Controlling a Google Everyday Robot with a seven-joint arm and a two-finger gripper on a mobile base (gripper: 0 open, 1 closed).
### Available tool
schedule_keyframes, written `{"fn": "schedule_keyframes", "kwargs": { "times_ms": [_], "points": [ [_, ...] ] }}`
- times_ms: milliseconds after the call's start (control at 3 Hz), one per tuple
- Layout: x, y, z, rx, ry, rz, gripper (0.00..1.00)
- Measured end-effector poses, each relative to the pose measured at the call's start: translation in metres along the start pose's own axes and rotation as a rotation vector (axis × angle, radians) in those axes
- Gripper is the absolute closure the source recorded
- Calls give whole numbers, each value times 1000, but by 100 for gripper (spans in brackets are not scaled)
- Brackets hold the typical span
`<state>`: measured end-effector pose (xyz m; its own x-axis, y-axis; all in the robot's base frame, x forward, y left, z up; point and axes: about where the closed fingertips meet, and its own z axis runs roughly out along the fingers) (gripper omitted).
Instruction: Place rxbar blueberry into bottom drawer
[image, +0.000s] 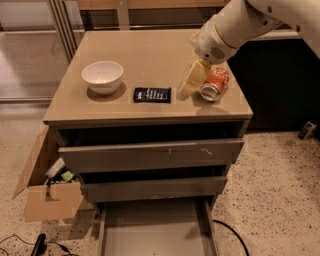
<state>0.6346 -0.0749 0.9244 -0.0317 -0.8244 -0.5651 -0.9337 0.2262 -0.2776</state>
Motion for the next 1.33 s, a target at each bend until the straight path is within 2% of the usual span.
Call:
{"fn": "schedule_keyframes", "kwargs": {
  "times_ms": [333, 1000, 1333],
  "points": [
    [-4, -28, 24, -17, 10, 24, 0],
    [0, -52, 63, -98, 98, 42, 0],
    [-3, -57, 75, -142, 90, 46, 0]
  ]
}}
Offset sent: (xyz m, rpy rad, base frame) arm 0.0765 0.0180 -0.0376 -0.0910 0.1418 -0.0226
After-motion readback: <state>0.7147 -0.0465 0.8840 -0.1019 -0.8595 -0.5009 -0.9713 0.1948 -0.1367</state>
